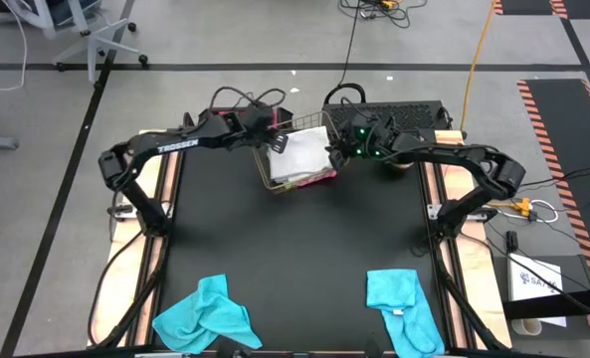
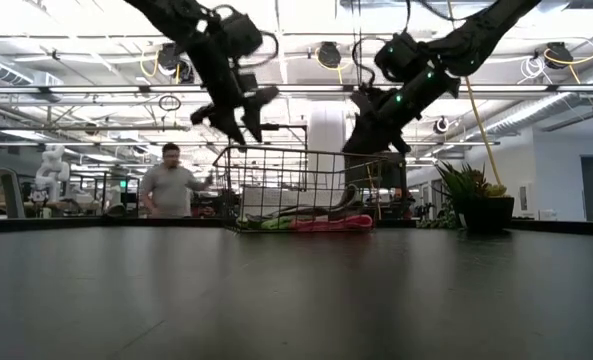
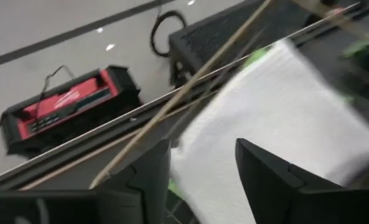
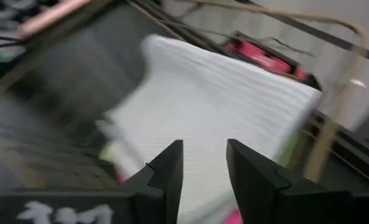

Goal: Fold microfiber towels
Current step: Adjust the wire basket

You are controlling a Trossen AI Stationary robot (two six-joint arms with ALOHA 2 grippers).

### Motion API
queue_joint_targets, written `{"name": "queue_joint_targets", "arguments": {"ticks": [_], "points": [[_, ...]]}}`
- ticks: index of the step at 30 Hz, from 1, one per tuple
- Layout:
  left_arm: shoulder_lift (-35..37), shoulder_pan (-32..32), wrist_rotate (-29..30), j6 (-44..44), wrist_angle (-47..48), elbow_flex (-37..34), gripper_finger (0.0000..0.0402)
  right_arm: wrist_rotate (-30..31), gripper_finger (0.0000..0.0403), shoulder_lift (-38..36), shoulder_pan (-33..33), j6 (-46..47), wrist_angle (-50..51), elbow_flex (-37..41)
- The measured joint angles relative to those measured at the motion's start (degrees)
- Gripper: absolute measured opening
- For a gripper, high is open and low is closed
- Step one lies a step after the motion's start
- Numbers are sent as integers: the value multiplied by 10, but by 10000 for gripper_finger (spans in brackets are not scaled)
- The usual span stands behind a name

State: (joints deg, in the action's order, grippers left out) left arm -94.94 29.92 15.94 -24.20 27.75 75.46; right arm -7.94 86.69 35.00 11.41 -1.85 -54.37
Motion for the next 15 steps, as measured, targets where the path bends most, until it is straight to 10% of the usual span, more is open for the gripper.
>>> {"name": "queue_joint_targets", "arguments": {"ticks": [7, 15], "points": [[95, -79, 21, -26, 71, 2, 195, -4, 96, -78, -65, -16, 17, 0], [84, -159, 167, -193, 344, -16, 166, 201, 15, -150, -89, -73, 155, 0]]}}
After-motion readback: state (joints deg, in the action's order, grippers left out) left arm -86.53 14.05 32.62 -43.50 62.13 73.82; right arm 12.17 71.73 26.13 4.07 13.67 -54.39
